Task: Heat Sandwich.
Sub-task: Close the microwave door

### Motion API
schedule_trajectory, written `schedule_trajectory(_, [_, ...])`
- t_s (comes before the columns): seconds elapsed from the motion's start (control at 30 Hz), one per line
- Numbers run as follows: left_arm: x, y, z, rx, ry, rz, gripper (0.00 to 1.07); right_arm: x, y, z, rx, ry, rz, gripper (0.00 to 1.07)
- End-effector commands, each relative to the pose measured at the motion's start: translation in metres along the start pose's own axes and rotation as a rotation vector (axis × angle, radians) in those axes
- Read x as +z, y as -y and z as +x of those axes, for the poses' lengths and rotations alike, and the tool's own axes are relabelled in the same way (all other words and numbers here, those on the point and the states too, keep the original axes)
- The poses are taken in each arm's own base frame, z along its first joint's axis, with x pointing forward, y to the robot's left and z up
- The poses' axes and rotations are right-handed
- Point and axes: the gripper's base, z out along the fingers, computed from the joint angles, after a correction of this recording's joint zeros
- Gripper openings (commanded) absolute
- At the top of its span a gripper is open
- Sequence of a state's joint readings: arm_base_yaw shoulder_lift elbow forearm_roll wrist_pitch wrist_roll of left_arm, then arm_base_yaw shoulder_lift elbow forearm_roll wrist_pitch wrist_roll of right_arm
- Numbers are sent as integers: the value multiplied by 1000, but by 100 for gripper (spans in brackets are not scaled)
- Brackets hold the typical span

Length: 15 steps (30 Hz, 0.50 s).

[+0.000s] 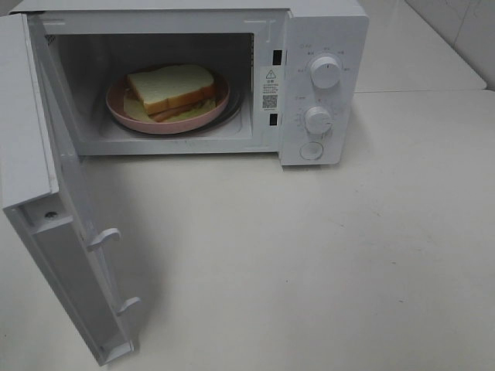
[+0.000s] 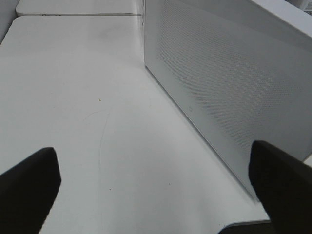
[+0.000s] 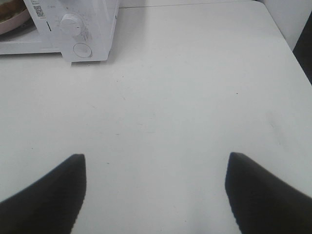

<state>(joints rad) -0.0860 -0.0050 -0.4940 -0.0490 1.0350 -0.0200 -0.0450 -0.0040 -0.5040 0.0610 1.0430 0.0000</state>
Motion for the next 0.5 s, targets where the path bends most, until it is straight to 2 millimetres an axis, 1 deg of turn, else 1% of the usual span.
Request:
schedule_trajectory(0.03, [-1,1,1,-3,12,11,98,-3,0,2,-10,29,0,76])
schedule_trajectory(0.5, [-1,1,1,-3,12,11,98,-3,0,2,-10,29,0,76])
